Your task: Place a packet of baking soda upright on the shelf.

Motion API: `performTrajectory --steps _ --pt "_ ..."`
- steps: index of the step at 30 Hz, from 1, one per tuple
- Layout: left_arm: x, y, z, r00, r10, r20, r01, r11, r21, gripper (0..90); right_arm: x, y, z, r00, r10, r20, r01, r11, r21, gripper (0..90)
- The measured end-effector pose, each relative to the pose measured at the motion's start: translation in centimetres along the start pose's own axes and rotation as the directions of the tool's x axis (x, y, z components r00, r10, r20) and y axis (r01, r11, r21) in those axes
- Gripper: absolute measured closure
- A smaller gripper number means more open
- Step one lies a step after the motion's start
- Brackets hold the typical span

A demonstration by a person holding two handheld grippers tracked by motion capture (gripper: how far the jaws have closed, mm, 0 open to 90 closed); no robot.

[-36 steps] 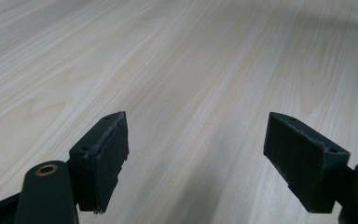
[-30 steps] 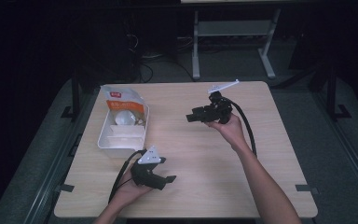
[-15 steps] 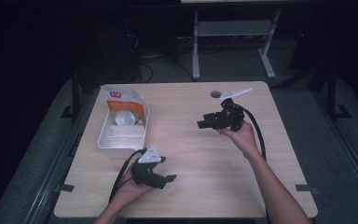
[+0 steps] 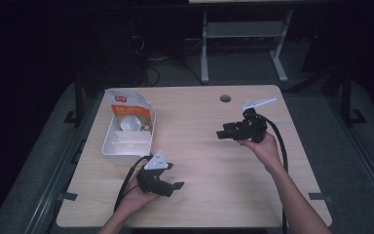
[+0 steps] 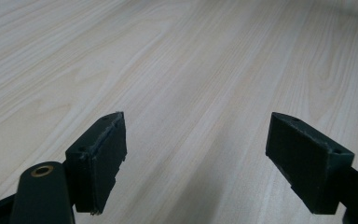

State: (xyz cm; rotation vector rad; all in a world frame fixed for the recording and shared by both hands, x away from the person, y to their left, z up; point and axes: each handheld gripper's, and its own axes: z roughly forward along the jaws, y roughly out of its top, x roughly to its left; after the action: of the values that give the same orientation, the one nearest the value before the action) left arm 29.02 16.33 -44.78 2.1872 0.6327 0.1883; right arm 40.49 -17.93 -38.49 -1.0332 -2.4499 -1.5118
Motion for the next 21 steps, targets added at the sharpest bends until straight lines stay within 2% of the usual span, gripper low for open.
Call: performTrajectory --steps 9,21 --pt "0.1 0.0 0.0 1.0000 -0.003 -0.002 0.003 1.0000 0.000 20.0 -0.2 -1.3 -1.0 0.9999 0.015 0.001 -0.015 1.000 0.013 37.7" --pt "0.2 0.0 -0.1 0.9999 -0.013 -0.006 0.013 0.9999 -0.005 19.9 -0.3 -3.3 -2.6 0.9995 0.028 0.013 -0.028 1.000 -0.001 37.8"
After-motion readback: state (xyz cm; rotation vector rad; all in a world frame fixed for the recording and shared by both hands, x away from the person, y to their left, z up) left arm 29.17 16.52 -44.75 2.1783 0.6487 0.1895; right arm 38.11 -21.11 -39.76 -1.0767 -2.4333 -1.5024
